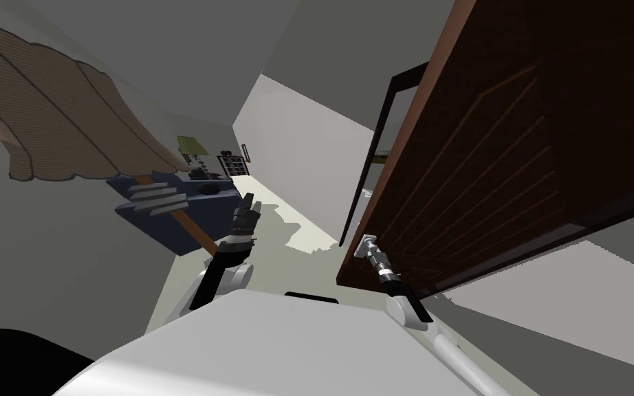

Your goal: Pull the door open

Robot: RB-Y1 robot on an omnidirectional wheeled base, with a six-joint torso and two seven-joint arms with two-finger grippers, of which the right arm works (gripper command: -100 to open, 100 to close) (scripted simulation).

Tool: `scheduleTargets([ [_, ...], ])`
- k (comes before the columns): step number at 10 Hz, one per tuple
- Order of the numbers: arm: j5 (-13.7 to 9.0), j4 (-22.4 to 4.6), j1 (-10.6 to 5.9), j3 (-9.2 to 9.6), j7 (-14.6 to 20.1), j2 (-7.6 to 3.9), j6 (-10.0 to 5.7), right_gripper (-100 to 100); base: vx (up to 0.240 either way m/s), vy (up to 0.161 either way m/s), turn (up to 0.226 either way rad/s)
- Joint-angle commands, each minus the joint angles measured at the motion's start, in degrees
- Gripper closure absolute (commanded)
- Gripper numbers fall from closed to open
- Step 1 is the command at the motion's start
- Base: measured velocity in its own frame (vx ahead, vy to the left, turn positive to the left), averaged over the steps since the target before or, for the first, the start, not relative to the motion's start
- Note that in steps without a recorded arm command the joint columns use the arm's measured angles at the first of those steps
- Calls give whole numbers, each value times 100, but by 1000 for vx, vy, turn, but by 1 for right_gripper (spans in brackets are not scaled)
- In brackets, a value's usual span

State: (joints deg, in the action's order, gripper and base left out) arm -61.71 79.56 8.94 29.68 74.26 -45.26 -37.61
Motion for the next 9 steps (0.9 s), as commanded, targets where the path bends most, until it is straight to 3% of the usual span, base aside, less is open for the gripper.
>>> scheduleTargets([
  [1, 0, 0, 0, 0, 0, 0, 0, 100, -106, -23, 27],
  [9, 171, 80, 111, 414, 449, -438, -416, 100, -187, -83, 138],
])
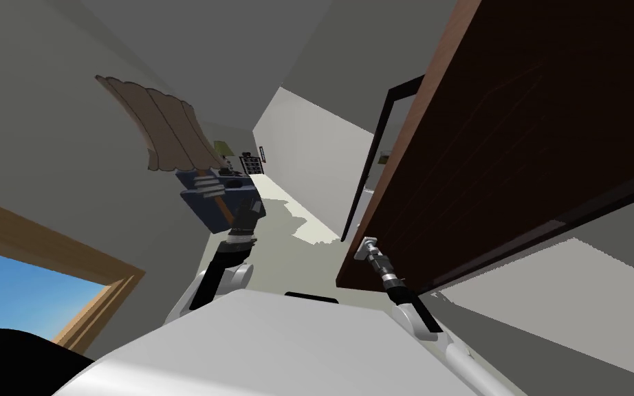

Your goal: Pull the door open

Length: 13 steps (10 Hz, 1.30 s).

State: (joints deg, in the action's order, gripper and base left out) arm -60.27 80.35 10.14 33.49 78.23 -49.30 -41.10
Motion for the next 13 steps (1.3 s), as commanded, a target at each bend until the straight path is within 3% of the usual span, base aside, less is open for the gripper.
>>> scheduleTargets([
  [1, 43, 11, 1, 74, 96, -79, -109, 100, -179, -101, 100],
  [2, 57, 18, 9, 106, 132, -114, -143, 100, -162, -72, 91],
  [3, 50, 11, 20, 106, 94, -77, -90, 100, -69, -22, 26],
  [13, 292, -22, 61, 478, 595, -491, -545, 100, -188, -79, 128],
])
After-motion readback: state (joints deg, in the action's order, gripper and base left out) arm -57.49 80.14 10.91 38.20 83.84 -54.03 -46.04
